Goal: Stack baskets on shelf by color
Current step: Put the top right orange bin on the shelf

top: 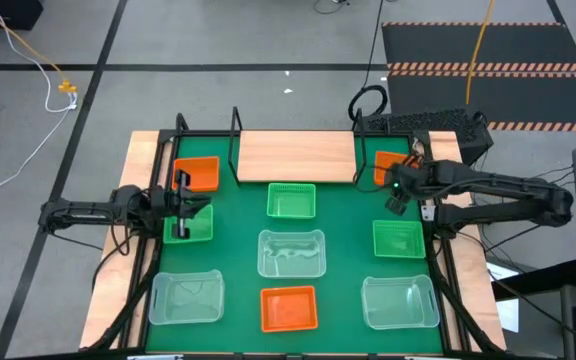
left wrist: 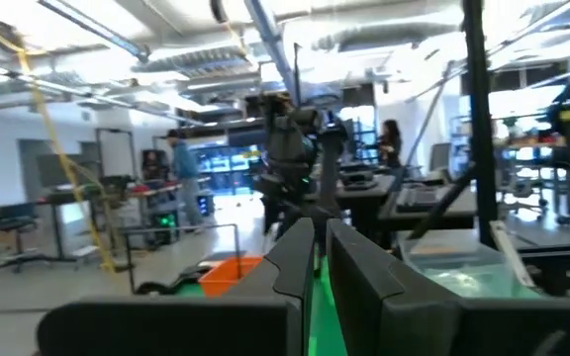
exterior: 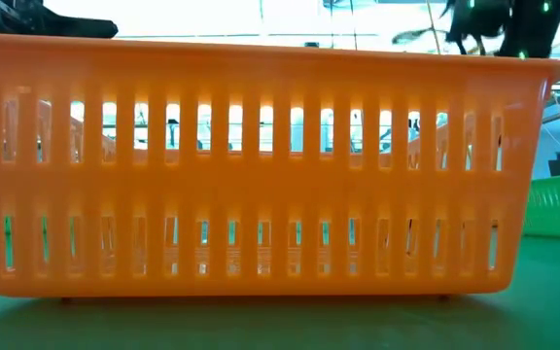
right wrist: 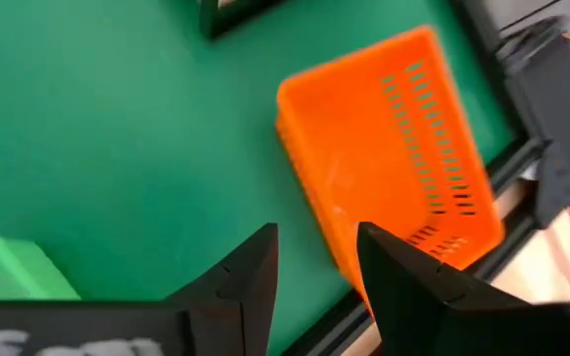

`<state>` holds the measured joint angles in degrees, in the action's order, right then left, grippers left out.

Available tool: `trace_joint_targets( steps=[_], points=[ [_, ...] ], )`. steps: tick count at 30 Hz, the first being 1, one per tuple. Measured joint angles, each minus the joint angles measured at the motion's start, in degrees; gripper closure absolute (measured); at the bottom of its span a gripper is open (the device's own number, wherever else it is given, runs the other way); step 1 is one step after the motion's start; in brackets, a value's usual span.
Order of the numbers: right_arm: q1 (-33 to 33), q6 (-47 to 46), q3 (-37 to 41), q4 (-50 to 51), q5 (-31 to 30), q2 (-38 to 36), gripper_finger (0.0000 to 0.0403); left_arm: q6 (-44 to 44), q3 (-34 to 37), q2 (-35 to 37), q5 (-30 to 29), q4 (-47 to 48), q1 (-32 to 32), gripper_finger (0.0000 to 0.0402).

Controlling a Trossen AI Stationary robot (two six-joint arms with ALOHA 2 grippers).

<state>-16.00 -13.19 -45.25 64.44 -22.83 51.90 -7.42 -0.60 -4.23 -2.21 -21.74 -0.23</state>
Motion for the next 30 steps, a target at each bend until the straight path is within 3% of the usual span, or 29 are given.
trace_joint_targets(
  steps=[3, 7, 15, 19, 25, 30],
  points=[
    [-3.12, 3.1, 1.08, -1.46, 3.41, 1.08, 0.0265, -1.87, 0.0, -0.01, -1.31, 0.02, -0.01, 0.0364],
    [-6.62, 7.59, 0.71, -6.64, 3.76, 1.51, 0.0265, -5.17, 0.0, -0.02, -2.21, -0.59, -0.02, 0.0364],
    [-14.53, 19.97, 0.73, -7.47, 4.96, 3.86, 0.0265, -9.44, 0.0, -0.02, -4.13, -0.86, 0.0, 0.0364],
    [-17.69, 20.49, 0.75, -12.12, 6.74, 5.49, 0.0265, -8.9, 0.0, -0.02, -4.32, -0.7, -0.02, 0.0364],
    [-21.59, 15.85, 0.73, -13.29, 16.05, 8.2, 0.0265, -7.43, 0.0, -0.02, -4.32, -0.31, 0.0, 0.0364],
    [-22.49, 22.13, 0.74, -11.4, 13.71, 10.1, 0.0265, -7.05, 0.0, 0.0, -4.3, 0.46, -0.02, 0.0364]
  ],
)
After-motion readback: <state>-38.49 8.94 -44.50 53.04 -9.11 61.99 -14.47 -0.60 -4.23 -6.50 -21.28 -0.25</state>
